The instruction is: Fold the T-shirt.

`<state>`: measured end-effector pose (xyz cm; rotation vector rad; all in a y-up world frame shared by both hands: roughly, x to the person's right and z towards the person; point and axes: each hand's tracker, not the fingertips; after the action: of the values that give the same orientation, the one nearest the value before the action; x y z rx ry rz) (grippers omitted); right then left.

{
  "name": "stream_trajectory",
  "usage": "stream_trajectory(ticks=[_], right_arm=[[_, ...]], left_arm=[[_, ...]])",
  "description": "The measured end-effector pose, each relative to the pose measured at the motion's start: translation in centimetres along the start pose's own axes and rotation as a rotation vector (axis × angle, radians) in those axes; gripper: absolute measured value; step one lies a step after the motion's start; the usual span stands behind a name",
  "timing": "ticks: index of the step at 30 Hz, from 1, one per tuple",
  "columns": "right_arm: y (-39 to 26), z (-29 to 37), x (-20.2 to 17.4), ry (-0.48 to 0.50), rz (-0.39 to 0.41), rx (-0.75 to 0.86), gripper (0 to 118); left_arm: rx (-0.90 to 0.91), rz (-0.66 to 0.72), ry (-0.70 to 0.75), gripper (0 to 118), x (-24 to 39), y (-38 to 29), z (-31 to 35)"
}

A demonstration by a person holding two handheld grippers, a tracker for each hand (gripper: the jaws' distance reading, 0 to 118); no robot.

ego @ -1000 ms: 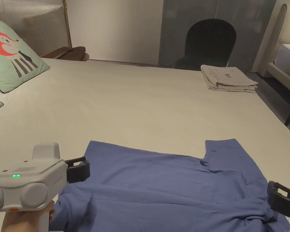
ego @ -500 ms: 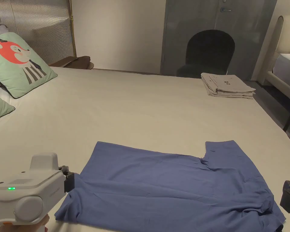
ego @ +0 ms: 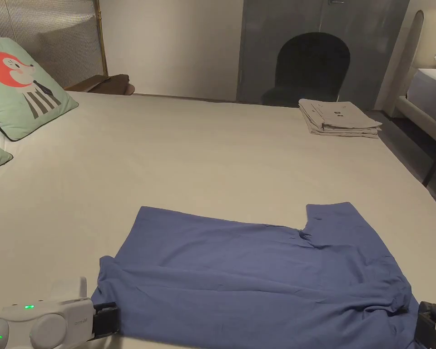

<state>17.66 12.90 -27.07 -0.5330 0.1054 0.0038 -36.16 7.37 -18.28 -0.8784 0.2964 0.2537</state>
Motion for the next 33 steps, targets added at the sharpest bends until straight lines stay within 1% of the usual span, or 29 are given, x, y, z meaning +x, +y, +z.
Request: stream_trajectory(ticks=[1, 2, 3, 4, 5, 6, 7, 10, 11, 12, 13, 14, 15, 16, 17, 18, 19, 20, 21, 25, 26, 33], right_arm=[[-0.2, -0.3, 0.0, -0.005, 0.001, -0.017, 1], [-0.4, -0.6, 0.1, -0.009, 0.004, -0.040, 5], [-0.6, -0.9, 0.2, -0.013, 0.003, -0.058, 23], [-0.8, -1.5, 0.4, -0.019, 0.000, -0.073, 63], [-1.0, -2.0, 0.5, -0.023, -0.001, -0.102, 88], [-1.2, -2.4, 0.6, -0.029, -0.001, -0.124, 100], [-1.4, -2.8, 0.6, -0.030, 0.005, -0.133, 99], [-2.2, -4.2, 0.5, -0.024, 0.004, -0.228, 99], [-2.5, -4.8, 0.4, -0.017, -0.001, -0.256, 98], [-3.0, -5.6, 0.4, -0.004, -0.006, -0.283, 93], [-3.3, -6.0, 0.3, 0.017, -0.010, -0.301, 80], [-3.5, -6.3, 0.1, 0.039, -0.016, -0.312, 71], [-3.3, -6.0, -0.1, 0.057, -0.025, -0.281, 61], [-2.9, -5.4, -0.3, 0.057, -0.027, -0.272, 38], [-2.5, -5.1, -0.5, 0.099, -0.026, -0.276, 17], [-2.1, -4.8, -0.7, 0.121, -0.040, -0.271, 14], [-1.8, -4.4, -1.0, 0.108, -0.032, -0.265, 13], [-1.1, -4.2, -1.5, 0.084, 0.037, -0.253, 13], [-0.7, -3.7, -1.6, 0.092, 0.046, -0.235, 13], [0.9, -0.6, -0.8, 0.132, -0.019, -0.203, 13], [1.1, 0.2, -0.7, 0.134, -0.021, -0.200, 13], [-0.6, 6.0, 0.6, 0.141, -0.026, -0.205, 13]], left_arm=[[0.005, -0.012, 0.013, 63, 0.1, -0.1, -0.1], [0.033, -0.036, 0.035, 58, 0.3, -0.2, 0.2], [0.039, -0.053, 0.031, 52, 0.5, 0.0, 0.5], [0.040, -0.060, 0.016, 24, 0.7, 0.3, 0.8], [0.044, -0.061, 0.008, 12, 1.1, 0.4, 1.1], [0.047, -0.066, 0.013, 11, 1.4, 0.5, 1.3], [0.055, -0.083, 0.025, 8, 1.5, 0.7, 1.5], [0.072, -0.079, 0.022, 8, 1.5, 0.8, 1.9], [0.074, -0.067, 0.018, 8, 1.4, 0.9, 1.9], [0.074, -0.054, 0.014, 8, 1.2, 0.9, 1.8], [0.073, -0.048, 0.012, 8, 1.3, 0.8, 2.0], [0.070, -0.045, 0.011, 8, 1.3, 0.7, 2.1], [0.066, -0.042, 0.011, 8, 1.3, 0.7, 2.1], [0.065, -0.042, 0.012, 8, 1.3, 0.7, 2.1], [0.065, -0.041, 0.011, 8, 1.4, 0.6, 2.2], [0.065, -0.040, 0.011, 8, 1.5, 0.7, 2.5], [0.066, -0.039, 0.011, 8, 1.5, 0.7, 2.7], [0.070, -0.038, 0.009, 8, 1.5, 0.9, 3.2], [0.076, -0.033, 0.004, 8, 1.5, 1.0, 3.7], [0.097, 0.009, -0.022, 6, 1.4, 1.4, 6.7], [0.102, 0.022, -0.052, 6, 1.5, 1.3, 7.6], [0.085, 0.032, -0.046, 6, 2.1, -2.6, 12.0]])
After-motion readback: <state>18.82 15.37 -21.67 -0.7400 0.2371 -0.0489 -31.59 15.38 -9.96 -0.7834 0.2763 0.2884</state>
